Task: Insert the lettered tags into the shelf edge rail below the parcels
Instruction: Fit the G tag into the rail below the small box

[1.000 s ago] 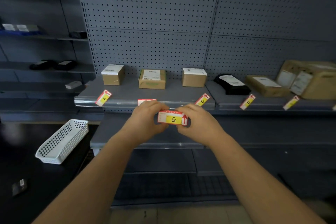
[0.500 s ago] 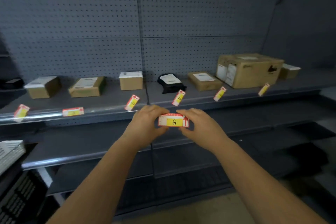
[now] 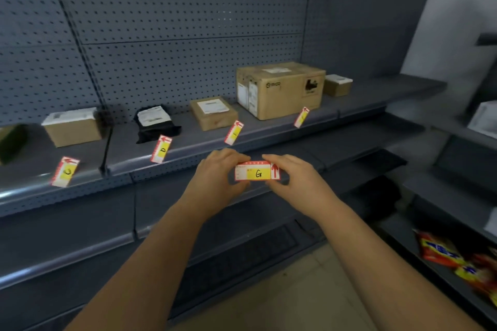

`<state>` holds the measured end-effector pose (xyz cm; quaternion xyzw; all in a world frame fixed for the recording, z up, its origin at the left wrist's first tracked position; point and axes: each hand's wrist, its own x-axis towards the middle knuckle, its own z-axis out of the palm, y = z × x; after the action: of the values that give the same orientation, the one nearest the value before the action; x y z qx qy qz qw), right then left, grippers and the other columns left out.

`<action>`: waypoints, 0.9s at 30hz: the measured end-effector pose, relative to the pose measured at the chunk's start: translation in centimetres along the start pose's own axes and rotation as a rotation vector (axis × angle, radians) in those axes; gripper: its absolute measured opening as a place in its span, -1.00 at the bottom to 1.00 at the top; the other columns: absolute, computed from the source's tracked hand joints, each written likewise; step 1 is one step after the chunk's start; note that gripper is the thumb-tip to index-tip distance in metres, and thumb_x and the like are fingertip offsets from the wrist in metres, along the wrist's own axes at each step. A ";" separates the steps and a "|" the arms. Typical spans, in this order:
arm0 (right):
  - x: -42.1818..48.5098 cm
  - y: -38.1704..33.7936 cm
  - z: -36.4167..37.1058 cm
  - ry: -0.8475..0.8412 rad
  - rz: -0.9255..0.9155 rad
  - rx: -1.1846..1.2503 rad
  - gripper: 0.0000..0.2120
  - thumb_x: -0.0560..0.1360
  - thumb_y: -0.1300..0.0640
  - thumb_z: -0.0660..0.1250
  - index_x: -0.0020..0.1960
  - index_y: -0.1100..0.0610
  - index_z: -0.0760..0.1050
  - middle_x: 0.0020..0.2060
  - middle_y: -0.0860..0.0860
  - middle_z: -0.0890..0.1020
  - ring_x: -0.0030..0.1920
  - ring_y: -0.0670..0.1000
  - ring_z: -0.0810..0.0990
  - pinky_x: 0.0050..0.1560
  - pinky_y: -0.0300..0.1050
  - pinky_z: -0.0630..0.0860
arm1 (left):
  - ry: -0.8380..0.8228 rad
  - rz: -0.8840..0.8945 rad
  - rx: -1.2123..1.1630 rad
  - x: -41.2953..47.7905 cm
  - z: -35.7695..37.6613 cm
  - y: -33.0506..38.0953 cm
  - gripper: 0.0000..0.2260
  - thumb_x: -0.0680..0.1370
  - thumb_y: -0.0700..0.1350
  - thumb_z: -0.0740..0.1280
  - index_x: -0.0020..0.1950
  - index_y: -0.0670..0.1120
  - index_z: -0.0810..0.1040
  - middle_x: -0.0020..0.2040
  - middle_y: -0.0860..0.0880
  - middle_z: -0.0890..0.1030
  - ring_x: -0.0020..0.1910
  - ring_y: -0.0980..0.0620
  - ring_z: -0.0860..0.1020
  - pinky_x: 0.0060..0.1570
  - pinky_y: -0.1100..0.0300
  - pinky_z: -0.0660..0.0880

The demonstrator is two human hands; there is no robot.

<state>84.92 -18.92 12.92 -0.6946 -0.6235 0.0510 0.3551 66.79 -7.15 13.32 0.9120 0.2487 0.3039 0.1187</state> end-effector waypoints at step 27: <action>10.5 34.6 -19.3 0.098 0.255 -0.109 -0.48 0.49 0.03 0.39 0.40 -0.20 0.35 0.06 -0.20 0.51 0.01 -0.17 0.49 0.10 -0.08 0.51 | -0.099 0.172 -0.138 33.1 27.8 10.7 -0.54 0.41 -0.02 0.46 0.28 0.07 0.48 0.18 0.15 0.47 0.21 0.12 0.37 0.23 0.00 0.35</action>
<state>125.86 -16.74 11.86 -0.7881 -0.5139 0.0278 0.3376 110.80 -0.59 11.81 0.9335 0.1419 0.2840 0.1669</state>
